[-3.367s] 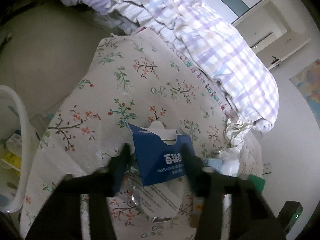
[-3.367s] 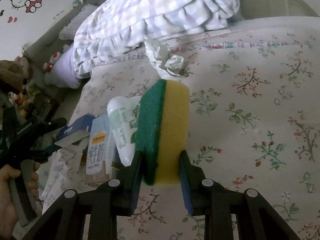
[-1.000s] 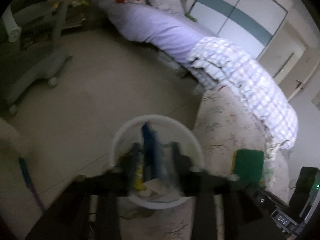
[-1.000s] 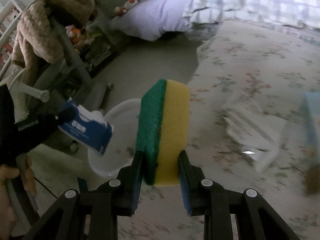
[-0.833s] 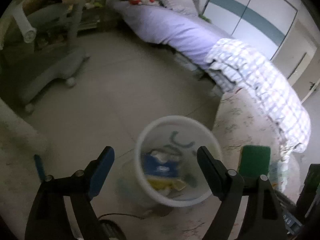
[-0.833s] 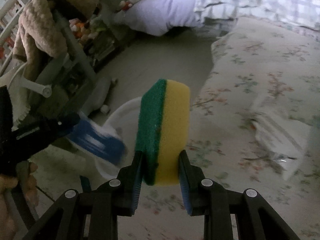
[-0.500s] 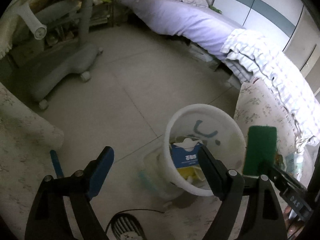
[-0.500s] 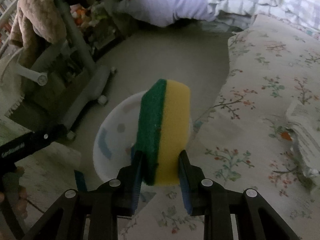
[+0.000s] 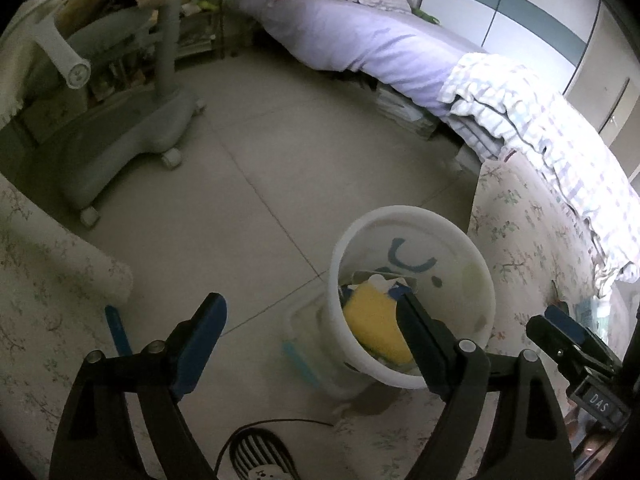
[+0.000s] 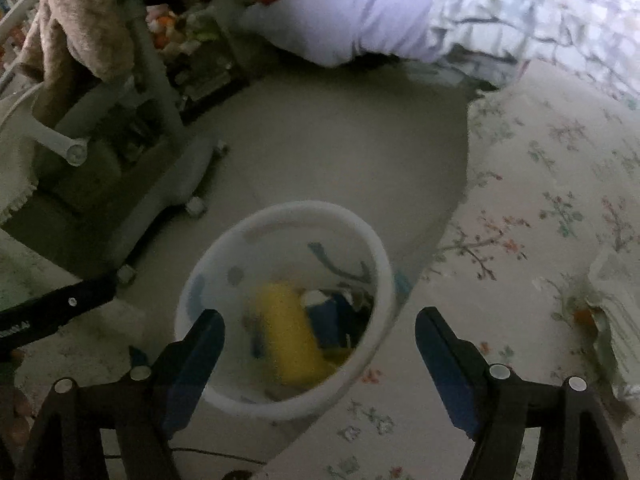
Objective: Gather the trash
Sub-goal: 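Lower the sponge over the bin and open the right gripper, then move both grippers back toward the milk carton and bottle on the bed, then grasp the milk carton with the right gripper while the left grasps the white paper wrapper, then carry the white paper over the bin and open the left gripper while the right holds the carton, then lower the milk carton over the bin and open the right gripper, then move both grippers back to the orange peel and white bottles on the bed, then grasp the orange peel with the left gripper while the right grasps a white bottle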
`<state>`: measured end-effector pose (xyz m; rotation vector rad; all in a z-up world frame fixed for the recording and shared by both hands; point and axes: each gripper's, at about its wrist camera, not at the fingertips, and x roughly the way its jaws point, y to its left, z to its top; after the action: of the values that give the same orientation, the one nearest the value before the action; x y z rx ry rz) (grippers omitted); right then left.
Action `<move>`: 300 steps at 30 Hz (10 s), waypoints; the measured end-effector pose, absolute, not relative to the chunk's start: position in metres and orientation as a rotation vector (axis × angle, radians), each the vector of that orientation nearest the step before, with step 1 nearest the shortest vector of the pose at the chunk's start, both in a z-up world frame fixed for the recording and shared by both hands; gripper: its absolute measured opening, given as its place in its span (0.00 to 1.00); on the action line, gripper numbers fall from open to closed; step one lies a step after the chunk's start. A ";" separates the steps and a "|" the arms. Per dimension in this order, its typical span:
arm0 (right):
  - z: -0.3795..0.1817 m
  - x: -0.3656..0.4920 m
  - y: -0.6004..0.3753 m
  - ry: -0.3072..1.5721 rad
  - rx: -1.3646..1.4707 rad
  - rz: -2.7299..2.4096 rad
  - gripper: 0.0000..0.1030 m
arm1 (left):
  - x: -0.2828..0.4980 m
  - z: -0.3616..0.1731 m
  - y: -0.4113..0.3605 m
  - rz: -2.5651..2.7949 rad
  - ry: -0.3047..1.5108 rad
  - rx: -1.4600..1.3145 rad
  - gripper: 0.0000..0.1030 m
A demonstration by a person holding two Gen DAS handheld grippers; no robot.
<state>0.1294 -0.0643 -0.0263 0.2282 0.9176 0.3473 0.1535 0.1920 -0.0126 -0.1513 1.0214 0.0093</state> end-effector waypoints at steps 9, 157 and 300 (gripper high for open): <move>-0.026 0.117 -0.092 0.933 0.233 0.297 0.81 | 0.150 -0.007 0.172 -0.028 1.017 -0.136 0.96; 0.007 0.012 -0.218 0.773 0.277 0.204 0.53 | 0.143 -0.005 0.105 -0.205 0.975 -0.058 0.47; -0.056 0.025 -0.345 0.793 0.386 -0.066 0.41 | 0.133 -0.038 -0.148 -0.497 1.101 0.028 0.15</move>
<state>0.0246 -0.3447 -0.0562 0.3862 0.7927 -0.0665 0.1325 -0.1480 -0.0384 0.0280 1.1011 -0.4967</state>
